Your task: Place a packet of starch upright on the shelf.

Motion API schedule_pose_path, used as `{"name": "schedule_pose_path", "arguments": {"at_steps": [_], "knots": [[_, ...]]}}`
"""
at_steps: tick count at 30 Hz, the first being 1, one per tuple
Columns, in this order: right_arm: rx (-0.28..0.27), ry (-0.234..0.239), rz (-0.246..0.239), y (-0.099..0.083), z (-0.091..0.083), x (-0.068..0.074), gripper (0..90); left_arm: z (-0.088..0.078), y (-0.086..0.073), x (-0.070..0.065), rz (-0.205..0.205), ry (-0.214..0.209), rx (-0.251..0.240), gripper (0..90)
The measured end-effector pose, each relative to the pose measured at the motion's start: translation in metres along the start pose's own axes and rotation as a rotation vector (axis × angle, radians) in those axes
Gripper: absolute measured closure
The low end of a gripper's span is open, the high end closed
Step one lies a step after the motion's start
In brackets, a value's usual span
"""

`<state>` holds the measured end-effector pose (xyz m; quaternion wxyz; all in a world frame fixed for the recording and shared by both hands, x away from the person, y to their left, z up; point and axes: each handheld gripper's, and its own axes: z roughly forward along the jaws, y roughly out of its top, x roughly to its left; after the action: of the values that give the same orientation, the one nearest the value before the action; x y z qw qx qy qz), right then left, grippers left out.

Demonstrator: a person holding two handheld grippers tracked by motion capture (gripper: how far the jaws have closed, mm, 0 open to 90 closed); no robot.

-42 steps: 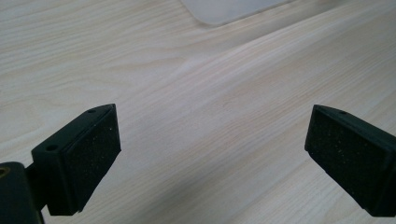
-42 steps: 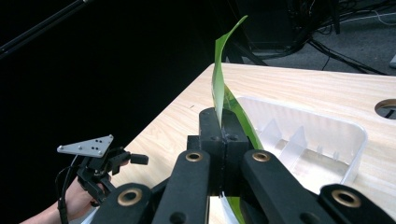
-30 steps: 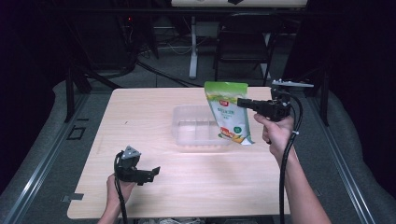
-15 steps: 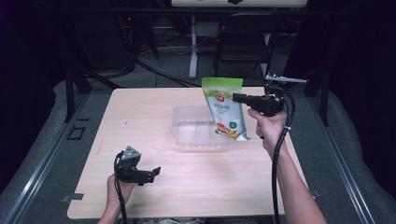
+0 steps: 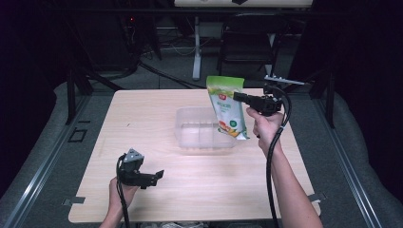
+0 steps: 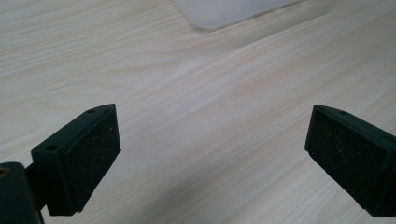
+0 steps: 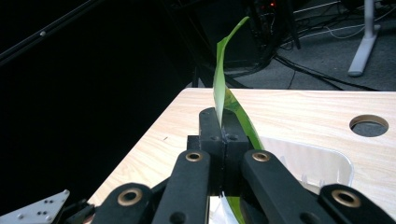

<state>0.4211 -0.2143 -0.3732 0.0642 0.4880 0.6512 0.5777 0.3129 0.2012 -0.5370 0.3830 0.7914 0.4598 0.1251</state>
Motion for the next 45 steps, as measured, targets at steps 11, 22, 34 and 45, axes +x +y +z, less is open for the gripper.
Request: {"name": "schedule_pose_path", "arguments": {"at_steps": [11,22,34,45], "knots": [[-0.031,-0.062,0.028,-0.005,0.015,-0.004,90.0,-0.001,0.000,0.001,0.004,-0.004,-0.003,3.3],[-0.042,-0.113,0.048,-0.013,0.044,-0.012,90.0,-0.002,0.001,0.000,0.008,-0.016,0.004,3.3],[-0.001,-0.174,0.040,-0.030,0.064,-0.026,90.0,-0.001,0.000,-0.002,0.012,-0.025,0.005,3.4],[0.186,-0.254,-0.104,-0.021,0.058,-0.025,89.2,0.001,-0.002,-0.002,0.001,-0.036,0.014,3.4]]}}
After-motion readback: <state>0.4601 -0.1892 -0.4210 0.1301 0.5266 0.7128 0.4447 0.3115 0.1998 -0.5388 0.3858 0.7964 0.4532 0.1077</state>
